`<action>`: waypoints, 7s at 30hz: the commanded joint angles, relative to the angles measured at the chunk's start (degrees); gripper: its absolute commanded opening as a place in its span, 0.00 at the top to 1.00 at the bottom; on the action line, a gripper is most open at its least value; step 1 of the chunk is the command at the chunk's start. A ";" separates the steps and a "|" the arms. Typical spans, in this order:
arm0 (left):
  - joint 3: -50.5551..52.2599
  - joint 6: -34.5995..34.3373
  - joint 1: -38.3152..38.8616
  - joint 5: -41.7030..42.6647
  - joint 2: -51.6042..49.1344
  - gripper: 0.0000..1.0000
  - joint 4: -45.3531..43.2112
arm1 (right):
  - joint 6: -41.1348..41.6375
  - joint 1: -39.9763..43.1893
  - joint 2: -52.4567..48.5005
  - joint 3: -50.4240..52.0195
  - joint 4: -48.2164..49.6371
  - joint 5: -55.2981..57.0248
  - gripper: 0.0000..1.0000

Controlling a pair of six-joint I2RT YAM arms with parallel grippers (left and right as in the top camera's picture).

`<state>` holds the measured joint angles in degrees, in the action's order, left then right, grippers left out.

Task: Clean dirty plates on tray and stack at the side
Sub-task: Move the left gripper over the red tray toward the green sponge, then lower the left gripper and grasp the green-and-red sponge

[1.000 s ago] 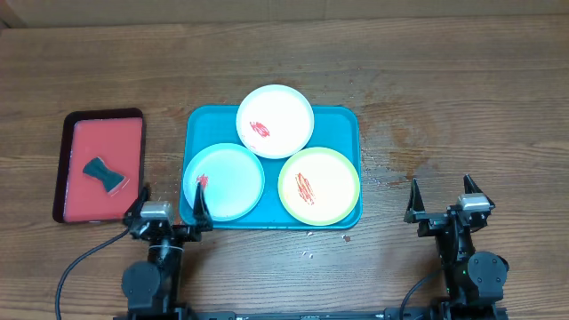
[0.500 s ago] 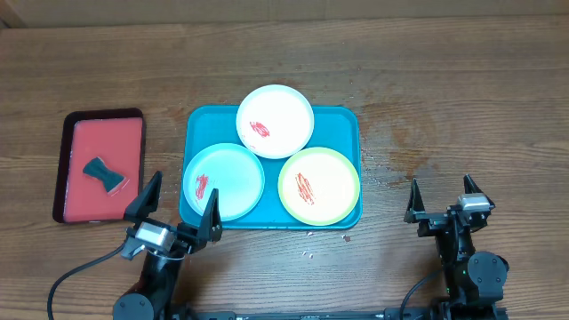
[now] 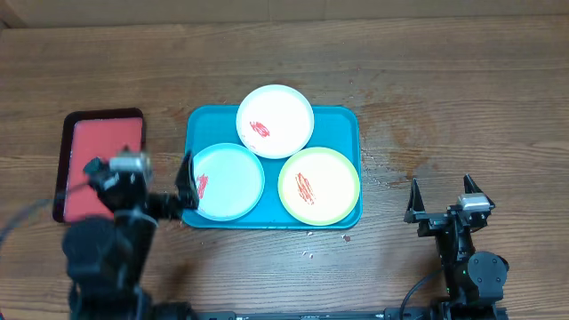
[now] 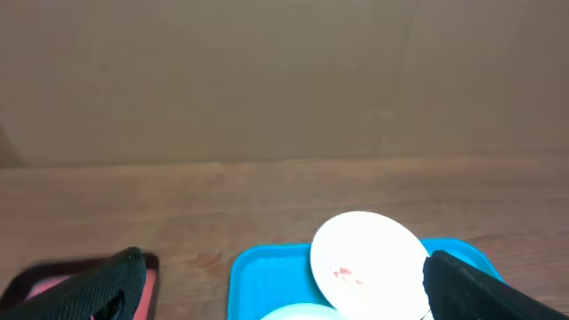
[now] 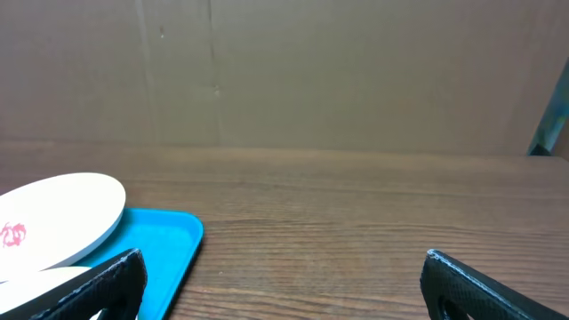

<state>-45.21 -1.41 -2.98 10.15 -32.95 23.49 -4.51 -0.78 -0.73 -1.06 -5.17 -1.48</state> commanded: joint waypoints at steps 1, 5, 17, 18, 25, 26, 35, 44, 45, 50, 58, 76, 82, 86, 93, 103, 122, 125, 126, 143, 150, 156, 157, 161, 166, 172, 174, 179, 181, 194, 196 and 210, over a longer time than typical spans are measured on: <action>-6.75 5.05 0.26 1.66 -7.45 0.00 0.76 | -0.02 0.11 0.57 0.59 0.35 0.31 0.00; -18.21 -4.09 -1.36 -15.21 -16.17 0.00 7.43 | -0.04 0.11 0.57 0.59 0.35 0.31 0.00; -36.00 -17.14 -10.51 -29.35 -35.69 0.00 26.88 | -0.02 0.11 0.57 0.59 0.35 0.31 0.00; -36.00 -20.09 -12.20 -30.01 -36.57 0.00 27.12 | -0.02 0.11 0.57 0.59 0.35 0.31 0.00; -36.33 -22.95 -28.02 -7.87 -44.72 0.00 25.99 | -0.04 0.11 0.57 0.59 0.35 0.31 0.00; -36.35 -22.97 -29.55 -6.62 -46.05 0.00 26.01 | -0.02 0.11 0.57 0.59 0.35 0.31 0.00; -36.33 -23.10 -32.17 -7.78 -60.33 0.00 25.16 | -0.02 0.11 0.57 0.59 0.35 0.31 0.00; -36.87 -23.10 -30.82 -4.87 -71.25 0.00 25.73 | -0.02 0.11 0.57 0.59 0.35 0.31 0.00; -37.11 -23.08 -30.60 -5.62 -72.00 0.00 26.21 | -0.02 0.11 0.57 0.59 0.35 0.31 0.00; -37.46 -21.68 -29.88 -8.72 -75.32 0.00 27.26 | -0.02 0.11 0.57 0.59 0.35 0.31 0.00; -37.44 -20.46 -29.09 -12.04 -79.34 0.22 22.16 | -0.02 0.11 0.57 0.59 0.35 0.31 0.00; -37.44 -21.88 -28.85 -12.09 -87.80 0.71 19.74 | -0.04 0.11 0.57 0.59 0.35 0.31 0.00; -37.44 -21.94 -28.85 -12.00 -87.80 0.90 20.55 | -0.02 0.11 0.57 0.59 0.35 0.31 0.00; -37.44 -21.75 -28.85 -8.74 -87.80 0.00 25.64 | -0.04 0.11 0.57 0.59 0.35 0.31 0.00; -37.44 -21.73 -28.85 -1.64 -87.80 0.00 33.11 | -0.02 0.11 0.57 0.59 0.35 0.31 0.00; -37.44 -21.75 -28.87 -2.23 -87.80 0.70 33.62 | -0.04 0.11 0.57 0.59 0.35 0.31 0.00; -37.44 -21.73 -28.87 -13.81 -87.80 0.00 19.65 | -0.04 0.11 0.57 0.59 0.35 0.31 0.00; -37.44 -21.73 -28.87 -15.30 -87.80 0.04 18.58 | -0.02 0.11 0.57 0.59 0.35 0.31 0.00; -37.44 -21.73 -28.87 -15.52 -87.80 0.19 18.32 | -0.02 0.11 0.57 0.59 0.35 0.31 0.00; -37.44 -21.73 -28.85 -11.69 -87.80 0.00 28.22 | -0.02 0.11 0.57 0.59 0.35 0.31 0.00; -37.44 -21.75 -28.87 -8.11 -87.80 0.43 30.45 | -0.02 0.11 0.57 0.59 0.35 0.31 0.00; -37.44 -21.79 -28.87 -7.69 -87.80 0.96 29.94 | -0.02 0.11 0.57 0.59 0.35 0.31 0.00; -37.44 -21.77 -28.87 -7.74 -87.80 0.96 29.75 | -0.04 0.11 0.57 0.59 0.35 0.28 0.00; -37.44 -21.73 -28.87 -7.80 -87.80 0.00 26.80 | -0.02 0.11 0.57 0.59 0.35 0.31 0.00; -37.44 -21.73 -28.87 -9.11 -87.80 0.00 20.76 | -0.02 0.11 0.57 0.59 0.35 0.31 0.00; -37.44 -21.73 -28.87 -12.15 -87.80 0.01 17.84 | -0.02 0.11 0.57 0.59 0.35 0.28 0.00; -37.44 -21.70 -28.87 -13.46 -87.80 0.30 17.81 | -0.04 0.11 0.57 0.59 0.35 0.31 0.00; -37.44 -21.73 -28.87 -13.70 -87.80 0.96 18.67 | -0.02 0.11 0.57 0.59 0.35 0.31 0.00; -37.44 -21.73 -28.87 -13.70 -87.80 0.96 19.50 | -0.02 0.11 0.57 0.59 0.35 0.31 0.00; -37.44 -21.70 -28.85 -7.54 -87.80 0.11 33.51 | -0.04 0.11 0.57 0.59 0.35 0.28 0.00; -37.44 -21.31 -28.85 -7.63 -87.80 0.34 33.24 | -0.02 0.11 0.57 0.59 0.35 0.31 0.00; -41.20 -21.31 -28.87 -10.97 -87.76 0.62 33.29 | -0.02 0.11 0.57 0.59 0.35 0.31 0.00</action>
<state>-84.14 -23.57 -31.73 0.34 -119.83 56.84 -4.51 -0.78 -0.69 -1.06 -5.15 -1.48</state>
